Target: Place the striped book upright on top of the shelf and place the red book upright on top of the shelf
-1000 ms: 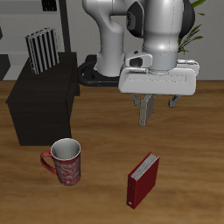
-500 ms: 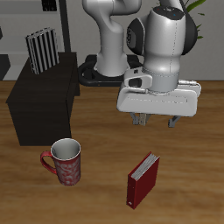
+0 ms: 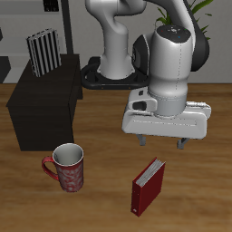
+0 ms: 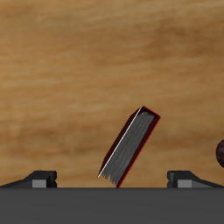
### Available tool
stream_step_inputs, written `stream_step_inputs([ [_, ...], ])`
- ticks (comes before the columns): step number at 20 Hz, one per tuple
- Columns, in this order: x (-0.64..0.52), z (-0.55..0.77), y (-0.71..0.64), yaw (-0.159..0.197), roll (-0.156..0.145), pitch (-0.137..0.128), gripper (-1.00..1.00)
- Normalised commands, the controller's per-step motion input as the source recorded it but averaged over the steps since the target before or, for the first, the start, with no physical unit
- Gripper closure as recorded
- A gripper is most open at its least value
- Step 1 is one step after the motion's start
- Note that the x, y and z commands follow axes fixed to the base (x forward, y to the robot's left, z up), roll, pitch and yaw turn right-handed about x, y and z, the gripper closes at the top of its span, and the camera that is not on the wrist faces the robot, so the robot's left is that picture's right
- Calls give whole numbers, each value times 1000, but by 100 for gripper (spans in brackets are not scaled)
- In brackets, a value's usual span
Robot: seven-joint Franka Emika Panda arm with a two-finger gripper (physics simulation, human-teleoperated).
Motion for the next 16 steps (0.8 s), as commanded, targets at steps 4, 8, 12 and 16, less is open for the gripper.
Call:
stream_step_inputs([
  [4,131,-207,-103,-61,-11,21,-100],
  [8,112,-400,-100,-88,26,34,-100],
  [12,78,-412,-159,-62,-26,34,-100],
  [16,13,-366,-46,-70,18,48,-100],
])
